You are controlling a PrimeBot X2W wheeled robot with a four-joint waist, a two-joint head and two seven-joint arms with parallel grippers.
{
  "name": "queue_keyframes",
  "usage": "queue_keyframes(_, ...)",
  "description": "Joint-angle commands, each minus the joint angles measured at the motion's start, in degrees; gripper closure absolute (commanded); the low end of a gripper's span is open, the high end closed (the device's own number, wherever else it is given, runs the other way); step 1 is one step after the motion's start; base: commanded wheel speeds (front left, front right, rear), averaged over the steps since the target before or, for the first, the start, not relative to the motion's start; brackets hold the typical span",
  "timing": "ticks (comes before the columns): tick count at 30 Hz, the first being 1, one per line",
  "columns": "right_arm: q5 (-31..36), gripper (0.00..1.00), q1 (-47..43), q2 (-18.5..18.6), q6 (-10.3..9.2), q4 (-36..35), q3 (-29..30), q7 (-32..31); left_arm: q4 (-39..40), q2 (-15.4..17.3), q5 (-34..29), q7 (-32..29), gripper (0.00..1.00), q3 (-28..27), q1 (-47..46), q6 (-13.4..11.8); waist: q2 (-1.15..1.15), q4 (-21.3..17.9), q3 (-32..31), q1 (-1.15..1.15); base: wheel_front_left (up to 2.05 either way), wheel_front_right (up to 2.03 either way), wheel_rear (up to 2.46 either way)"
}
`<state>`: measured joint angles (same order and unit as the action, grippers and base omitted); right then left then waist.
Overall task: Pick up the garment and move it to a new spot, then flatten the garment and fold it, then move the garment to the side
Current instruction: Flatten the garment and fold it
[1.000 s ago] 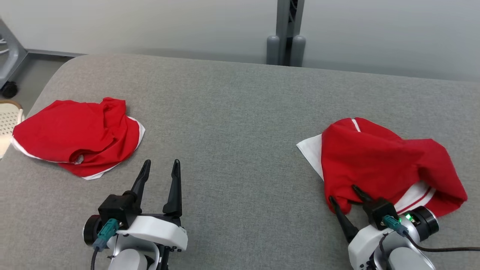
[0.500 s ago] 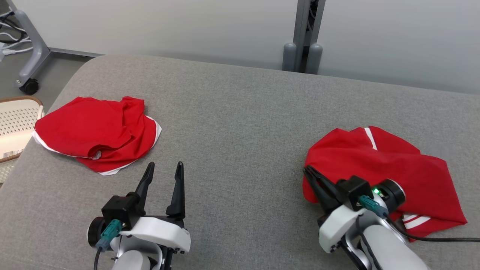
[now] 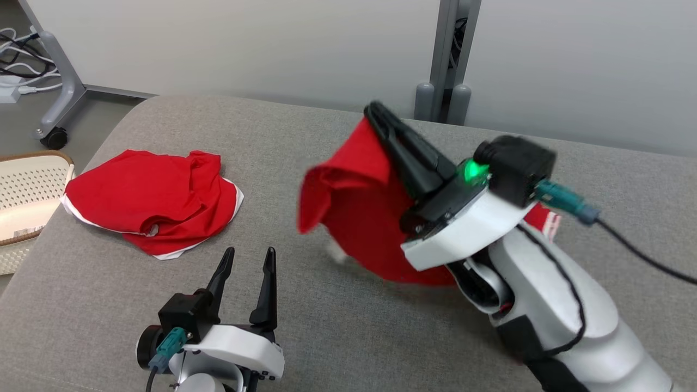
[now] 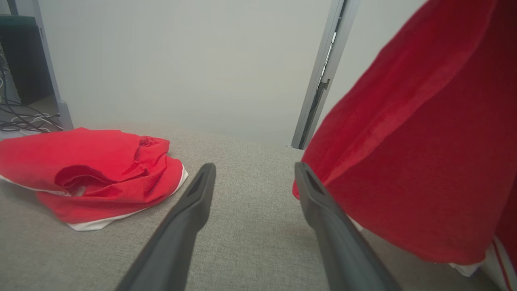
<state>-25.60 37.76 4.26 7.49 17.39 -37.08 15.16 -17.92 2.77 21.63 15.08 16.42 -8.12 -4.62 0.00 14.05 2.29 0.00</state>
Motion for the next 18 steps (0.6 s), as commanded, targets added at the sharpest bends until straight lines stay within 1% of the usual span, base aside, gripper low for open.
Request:
queue_keyframes(1,-3.9,1.0,1.6,0.1,0.01,-3.0,1.7,0.1,-0.1,0.2,0.2,0.1,0.0,-0.1,0.6,-0.3,0.0,-0.1,-0.1,0.0,0.0,0.0,0.0)
queue_keyframes(3,-9.3,1.0,2.6,-0.2,0.01,-6.7,4.8,0.1,0.0,0.2,0.2,0.1,0.0,-0.3,0.5,-0.3,0.0,-0.2,-0.2,0.0,0.0,0.0,0.0)
queue_keyframes(5,-13.6,1.0,2.7,-0.5,0.01,-8.8,9.4,0.1,0.2,0.2,0.3,0.1,0.0,-0.4,0.5,-0.4,0.0,-0.4,-0.3,0.0,0.0,0.0,0.0)
queue_keyframes(7,-14.4,1.0,2.1,0.0,0.01,-8.2,13.9,0.0,0.3,0.2,0.4,0.1,0.0,-0.4,0.7,-0.4,0.0,-0.7,-0.3,0.0,0.0,0.0,0.0)
queue_keyframes(10,-14.9,1.0,-0.6,0.9,0.03,-3.3,19.7,0.0,0.4,0.2,0.8,0.1,0.0,-0.1,0.8,-0.4,0.0,-1.1,-0.2,0.0,0.0,0.0,0.0)
queue_keyframes(12,-14.5,1.0,-2.5,2.4,0.02,0.8,22.6,0.0,0.6,0.2,0.8,0.1,0.0,-0.1,0.7,-0.5,0.0,-1.5,0.1,0.0,0.0,0.0,0.0)
queue_keyframes(14,-15.7,1.0,-5.2,3.5,0.03,5.1,24.3,0.0,0.7,0.2,0.7,0.1,0.0,-0.2,0.6,-0.6,0.0,-2.0,0.5,0.0,0.0,0.0,0.0)
queue_keyframes(15,-15.8,1.0,-6.8,4.7,0.02,7.7,25.9,0.0,0.7,0.2,0.7,0.1,0.0,-0.2,0.5,-0.6,0.0,-2.3,0.7,0.0,0.0,0.0,0.0)
queue_keyframes(16,-16.1,1.0,-8.4,5.7,0.01,10.5,28.2,0.1,0.7,0.2,0.7,0.1,0.0,-0.2,0.2,-0.5,0.0,-2.5,1.0,0.0,0.0,0.0,0.0)
queue_keyframes(18,-17.3,1.0,-10.5,5.9,0.06,15.5,32.8,0.0,0.6,0.2,0.7,0.1,0.0,-0.1,-0.4,-0.3,0.0,-2.9,1.6,0.0,0.0,0.0,0.0)
